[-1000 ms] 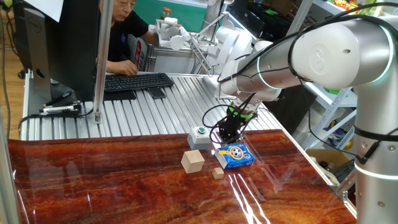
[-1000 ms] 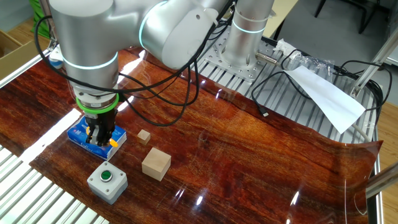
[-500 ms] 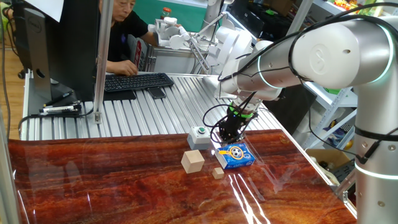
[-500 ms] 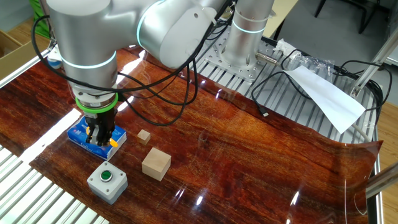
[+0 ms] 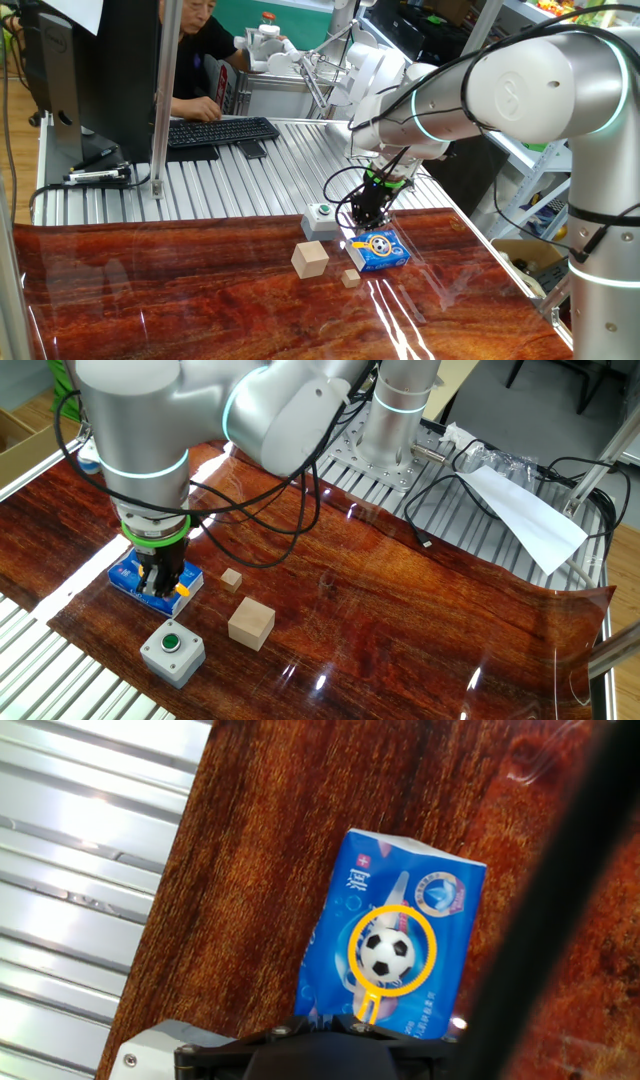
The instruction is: Remove the bubble ring from the ball
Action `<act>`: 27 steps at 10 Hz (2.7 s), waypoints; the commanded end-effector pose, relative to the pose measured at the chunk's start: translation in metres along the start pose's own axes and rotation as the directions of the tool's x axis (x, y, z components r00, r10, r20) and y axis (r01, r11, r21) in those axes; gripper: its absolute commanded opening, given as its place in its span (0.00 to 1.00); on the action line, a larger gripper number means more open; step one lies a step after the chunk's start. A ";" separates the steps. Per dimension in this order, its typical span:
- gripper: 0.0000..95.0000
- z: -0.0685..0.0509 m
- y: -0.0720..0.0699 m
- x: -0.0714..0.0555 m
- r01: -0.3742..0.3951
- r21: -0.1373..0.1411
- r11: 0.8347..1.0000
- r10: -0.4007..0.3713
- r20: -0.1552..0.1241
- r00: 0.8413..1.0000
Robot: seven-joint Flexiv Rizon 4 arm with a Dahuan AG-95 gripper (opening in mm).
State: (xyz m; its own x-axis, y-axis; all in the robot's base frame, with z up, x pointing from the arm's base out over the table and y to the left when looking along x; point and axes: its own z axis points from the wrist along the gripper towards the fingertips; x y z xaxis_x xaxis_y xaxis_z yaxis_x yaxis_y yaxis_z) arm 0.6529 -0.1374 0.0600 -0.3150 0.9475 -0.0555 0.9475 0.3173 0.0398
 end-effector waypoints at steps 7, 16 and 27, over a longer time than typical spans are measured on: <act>0.00 -0.001 0.001 0.000 -0.028 -0.001 1.000 0.028 -0.002 1.000; 0.00 -0.001 -0.013 0.006 0.026 -0.005 1.000 -0.026 -0.002 1.000; 0.20 0.003 -0.030 0.000 -0.044 -0.038 0.998 0.043 -0.011 0.999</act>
State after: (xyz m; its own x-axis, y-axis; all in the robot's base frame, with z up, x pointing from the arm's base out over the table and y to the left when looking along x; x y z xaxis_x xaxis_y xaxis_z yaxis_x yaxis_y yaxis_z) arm 0.6245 -0.1471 0.0564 -0.2723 0.9613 -0.0423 0.9581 0.2749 0.0808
